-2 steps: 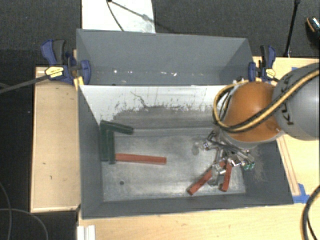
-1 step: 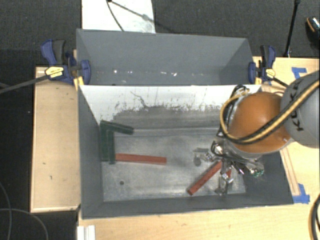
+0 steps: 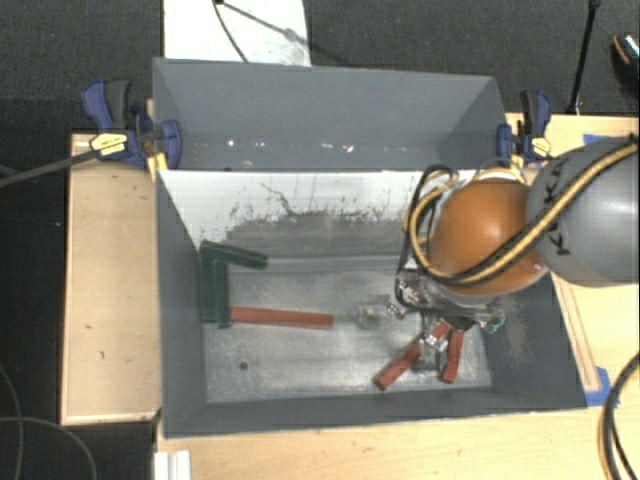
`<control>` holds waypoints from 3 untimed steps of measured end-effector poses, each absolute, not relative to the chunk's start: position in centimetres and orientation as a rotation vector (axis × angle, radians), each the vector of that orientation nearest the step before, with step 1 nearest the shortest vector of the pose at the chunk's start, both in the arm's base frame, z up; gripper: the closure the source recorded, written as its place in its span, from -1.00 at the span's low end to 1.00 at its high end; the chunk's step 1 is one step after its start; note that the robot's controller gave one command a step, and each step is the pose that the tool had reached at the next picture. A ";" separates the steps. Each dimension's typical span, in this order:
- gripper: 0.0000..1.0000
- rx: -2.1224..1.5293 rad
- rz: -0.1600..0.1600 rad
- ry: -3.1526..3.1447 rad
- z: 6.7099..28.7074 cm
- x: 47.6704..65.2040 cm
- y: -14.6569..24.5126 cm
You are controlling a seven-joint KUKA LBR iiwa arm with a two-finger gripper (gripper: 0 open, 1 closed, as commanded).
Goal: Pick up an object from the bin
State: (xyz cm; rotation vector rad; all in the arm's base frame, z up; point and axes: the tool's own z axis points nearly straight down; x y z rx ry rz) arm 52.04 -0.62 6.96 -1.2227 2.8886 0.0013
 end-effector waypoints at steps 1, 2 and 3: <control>-1.00 -1.029 -0.004 2.961 7.1 48.7 -7.1; 1.00 -1.039 -0.002 2.958 7.1 48.8 -6.8; 1.00 -1.033 -0.005 2.959 14.3 48.9 -6.8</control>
Offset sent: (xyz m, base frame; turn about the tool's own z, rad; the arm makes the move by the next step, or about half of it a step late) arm -0.0346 -0.0624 0.0004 0.1237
